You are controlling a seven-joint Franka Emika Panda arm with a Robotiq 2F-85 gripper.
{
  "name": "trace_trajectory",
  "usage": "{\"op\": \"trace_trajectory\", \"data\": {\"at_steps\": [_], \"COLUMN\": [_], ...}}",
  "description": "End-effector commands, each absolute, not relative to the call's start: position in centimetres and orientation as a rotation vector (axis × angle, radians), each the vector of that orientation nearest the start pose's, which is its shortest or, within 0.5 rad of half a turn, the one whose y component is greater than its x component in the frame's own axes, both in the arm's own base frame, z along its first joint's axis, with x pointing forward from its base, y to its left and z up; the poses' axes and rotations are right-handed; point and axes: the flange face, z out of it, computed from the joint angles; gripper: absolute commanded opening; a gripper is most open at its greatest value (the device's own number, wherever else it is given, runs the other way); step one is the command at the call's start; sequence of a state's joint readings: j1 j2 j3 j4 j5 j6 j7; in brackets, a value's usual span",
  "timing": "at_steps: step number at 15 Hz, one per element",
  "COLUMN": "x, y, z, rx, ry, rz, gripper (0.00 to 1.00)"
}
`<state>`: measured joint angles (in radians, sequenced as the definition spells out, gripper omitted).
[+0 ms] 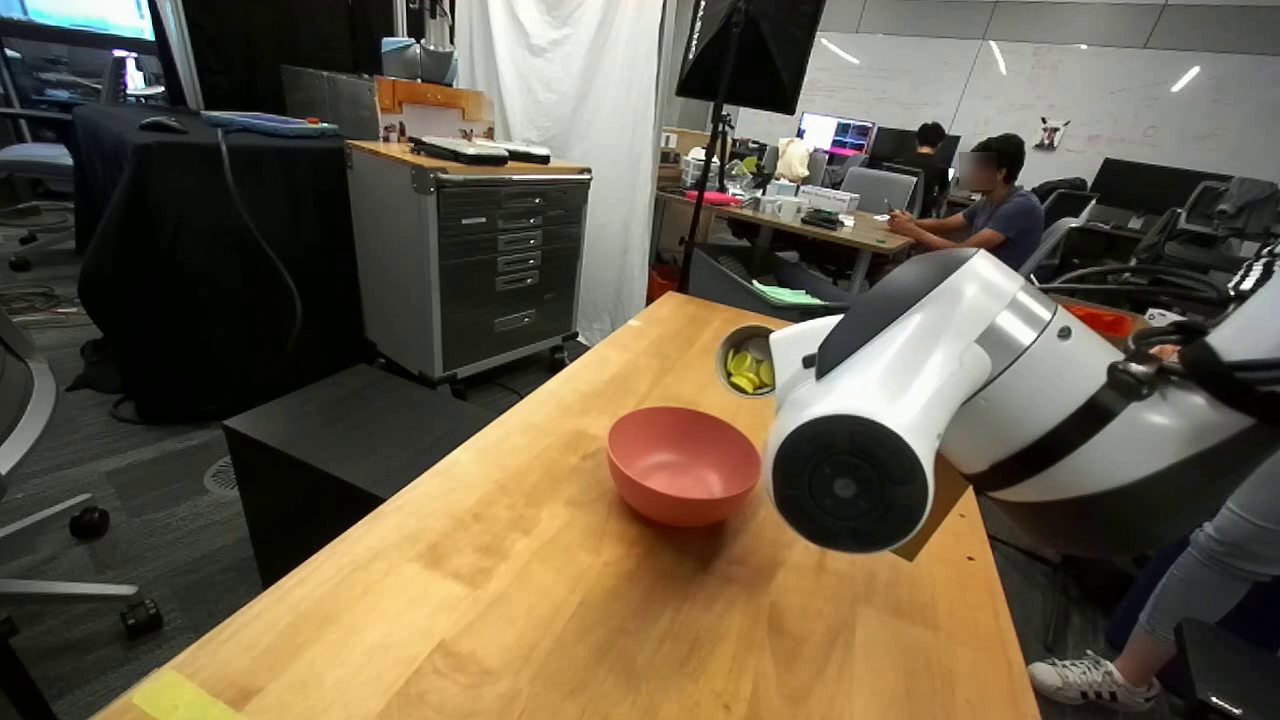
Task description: Pour the contents from the grey object into the bowl.
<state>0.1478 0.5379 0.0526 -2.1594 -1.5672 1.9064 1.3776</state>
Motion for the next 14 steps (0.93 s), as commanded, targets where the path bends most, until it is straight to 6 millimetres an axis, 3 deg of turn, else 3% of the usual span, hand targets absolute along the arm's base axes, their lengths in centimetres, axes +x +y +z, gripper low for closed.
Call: {"op": "trace_trajectory", "data": {"at_steps": [1, 14], "x": [53.0, 52.4], "y": [4.2, 5.5], "z": [13.7, 12.5], "rx": [1.855, 1.741], "ry": [0.067, 0.134], "rz": [0.461, 0.497], "gripper": [0.06, 0.06]}}
